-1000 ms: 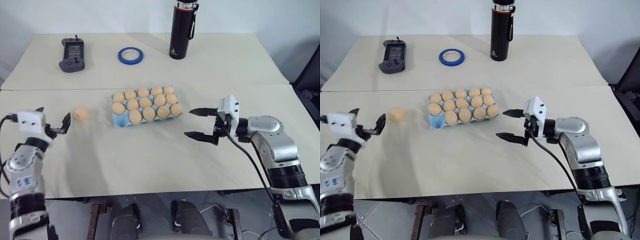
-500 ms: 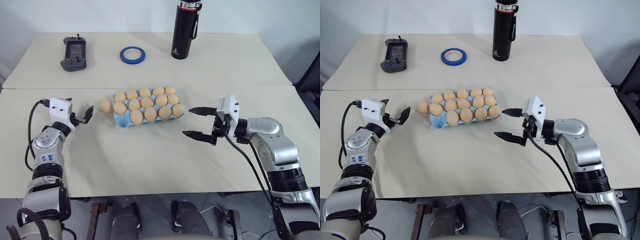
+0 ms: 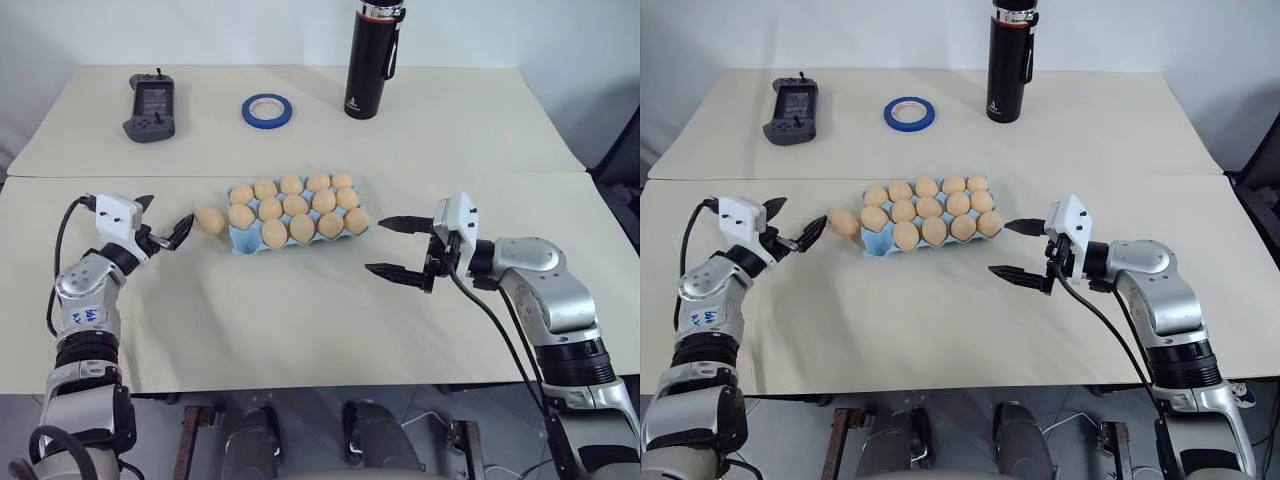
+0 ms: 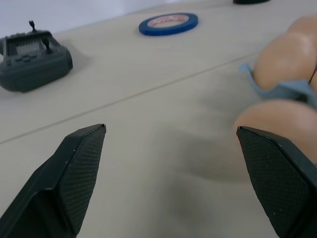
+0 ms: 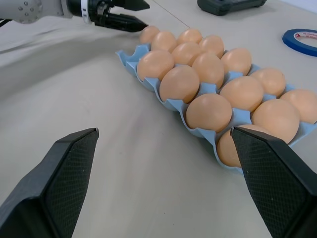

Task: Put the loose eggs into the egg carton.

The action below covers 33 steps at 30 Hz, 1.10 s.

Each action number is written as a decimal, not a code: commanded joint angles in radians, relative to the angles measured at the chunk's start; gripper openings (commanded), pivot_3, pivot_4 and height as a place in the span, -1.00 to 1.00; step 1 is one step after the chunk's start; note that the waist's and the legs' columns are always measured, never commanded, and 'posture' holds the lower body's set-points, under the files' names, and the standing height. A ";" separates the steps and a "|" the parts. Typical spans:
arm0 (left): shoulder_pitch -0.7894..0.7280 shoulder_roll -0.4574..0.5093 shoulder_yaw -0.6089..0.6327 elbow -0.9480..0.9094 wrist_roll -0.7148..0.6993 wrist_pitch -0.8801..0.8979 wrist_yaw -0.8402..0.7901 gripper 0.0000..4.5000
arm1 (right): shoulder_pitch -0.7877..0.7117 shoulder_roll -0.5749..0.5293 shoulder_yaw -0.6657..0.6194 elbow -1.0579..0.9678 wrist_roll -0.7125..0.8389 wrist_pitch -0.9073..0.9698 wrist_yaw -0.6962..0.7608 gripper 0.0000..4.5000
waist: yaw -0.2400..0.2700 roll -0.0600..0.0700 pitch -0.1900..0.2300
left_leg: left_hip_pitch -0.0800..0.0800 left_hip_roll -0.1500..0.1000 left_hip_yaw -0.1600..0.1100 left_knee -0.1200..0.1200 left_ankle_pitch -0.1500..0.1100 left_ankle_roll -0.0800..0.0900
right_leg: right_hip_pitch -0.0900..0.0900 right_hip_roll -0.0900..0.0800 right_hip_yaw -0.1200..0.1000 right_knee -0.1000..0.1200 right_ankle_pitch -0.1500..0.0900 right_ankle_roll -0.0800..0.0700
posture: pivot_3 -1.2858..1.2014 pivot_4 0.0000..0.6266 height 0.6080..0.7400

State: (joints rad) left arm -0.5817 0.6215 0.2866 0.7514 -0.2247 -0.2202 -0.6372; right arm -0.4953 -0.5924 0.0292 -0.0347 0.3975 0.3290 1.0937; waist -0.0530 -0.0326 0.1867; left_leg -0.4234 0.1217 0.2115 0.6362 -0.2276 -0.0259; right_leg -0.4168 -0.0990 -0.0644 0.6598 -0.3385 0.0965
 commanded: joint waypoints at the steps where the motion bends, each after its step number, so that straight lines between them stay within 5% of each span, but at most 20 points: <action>1: 0.017 0.035 0.021 -0.107 -0.034 0.054 -0.022 1.00 | -0.010 -0.009 -0.029 -0.017 0.013 -0.014 -0.008 0.99 | -0.001 0.000 0.000 | 0.000 0.000 0.000 0.000 0.000 0.000 | 0.000 0.000 0.000 0.000 0.000 0.000 | 0.03 -0.52 1.00; 9: 0.061 0.027 0.010 -0.255 -0.075 0.179 -0.068 1.00 | -0.004 -0.007 -0.026 -0.012 0.009 -0.019 -0.015 0.99 | 0.001 0.000 0.000 | 0.000 0.000 0.000 0.000 0.000 0.000 | 0.000 0.000 0.000 0.001 0.000 0.000 | 0.03 -0.52 1.00; 24: -0.046 -0.048 -0.090 -0.029 0.022 0.169 -0.037 1.00 | -0.006 0.002 -0.030 -0.006 0.001 -0.033 -0.046 0.99 | 0.001 0.000 0.000 | 0.000 0.000 -0.001 0.002 0.000 0.000 | 0.001 0.001 0.000 0.001 0.000 0.000 | 0.03 -0.52 1.00; 33: -0.008 -0.026 -0.082 -0.095 0.015 0.237 -0.041 0.03 | -0.005 -0.006 -0.036 -0.003 -0.006 -0.041 -0.066 1.00 | -0.001 0.000 0.000 | 0.000 0.000 -0.002 0.003 0.000 0.000 | 0.002 0.001 0.000 0.001 0.000 0.000 | 0.03 -0.52 1.00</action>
State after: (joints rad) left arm -0.6009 0.5723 0.1925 0.7011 -0.2107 0.0152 -0.6795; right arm -0.4992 -0.5870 0.0300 -0.0158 0.3832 0.3058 1.0334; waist -0.0536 -0.0325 0.1867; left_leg -0.4233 0.1221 0.2097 0.6394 -0.2274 -0.0255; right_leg -0.4152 -0.0983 -0.0643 0.6612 -0.3384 0.0966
